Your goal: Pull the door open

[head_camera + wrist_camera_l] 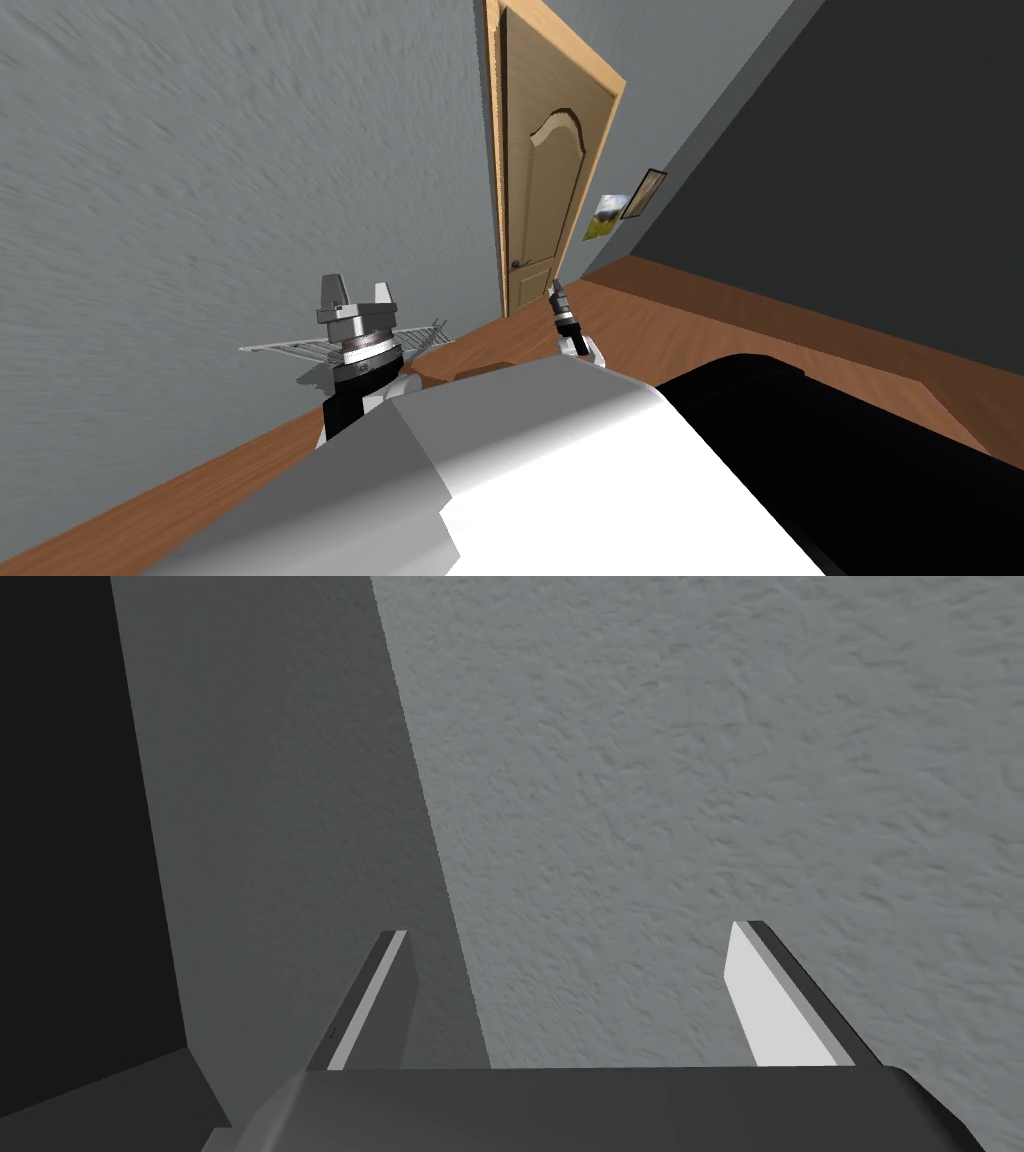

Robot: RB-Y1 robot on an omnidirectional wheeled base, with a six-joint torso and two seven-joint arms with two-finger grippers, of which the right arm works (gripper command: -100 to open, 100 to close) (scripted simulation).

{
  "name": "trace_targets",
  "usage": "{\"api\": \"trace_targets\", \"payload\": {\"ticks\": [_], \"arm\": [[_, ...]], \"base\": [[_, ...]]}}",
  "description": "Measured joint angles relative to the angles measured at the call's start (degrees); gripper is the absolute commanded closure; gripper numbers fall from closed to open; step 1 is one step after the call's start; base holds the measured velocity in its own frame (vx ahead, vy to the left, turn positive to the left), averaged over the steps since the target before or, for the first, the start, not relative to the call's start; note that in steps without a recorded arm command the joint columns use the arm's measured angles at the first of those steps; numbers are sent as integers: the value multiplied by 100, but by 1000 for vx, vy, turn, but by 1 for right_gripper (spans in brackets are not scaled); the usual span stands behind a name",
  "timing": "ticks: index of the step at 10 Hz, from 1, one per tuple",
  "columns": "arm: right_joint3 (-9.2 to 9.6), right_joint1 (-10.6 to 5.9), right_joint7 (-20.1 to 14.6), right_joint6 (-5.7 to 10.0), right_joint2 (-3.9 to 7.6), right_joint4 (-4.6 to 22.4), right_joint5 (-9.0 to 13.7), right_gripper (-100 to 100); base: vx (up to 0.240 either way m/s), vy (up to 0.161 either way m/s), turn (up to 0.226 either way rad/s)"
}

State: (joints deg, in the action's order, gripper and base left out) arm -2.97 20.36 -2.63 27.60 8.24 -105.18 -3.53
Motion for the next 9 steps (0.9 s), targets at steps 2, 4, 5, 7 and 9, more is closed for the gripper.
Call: {"api": "trace_targets", "payload": {"ticks": [2,4,5,7,9], "arm": [[11,-77,-101,65,68,263,-23,-100],[13,-202,-198,154,137,598,-46,-100],[18,-243,-247,192,174,732,-58,-100],[24,-321,-358,237,257,979,-77,-100],[25,-449,-456,371,326,1372,-99,-100]], "base": [[92,-42,73],[96,-40,76],[98,-37,73],[91,-30,84],[97,-44,82]]}}
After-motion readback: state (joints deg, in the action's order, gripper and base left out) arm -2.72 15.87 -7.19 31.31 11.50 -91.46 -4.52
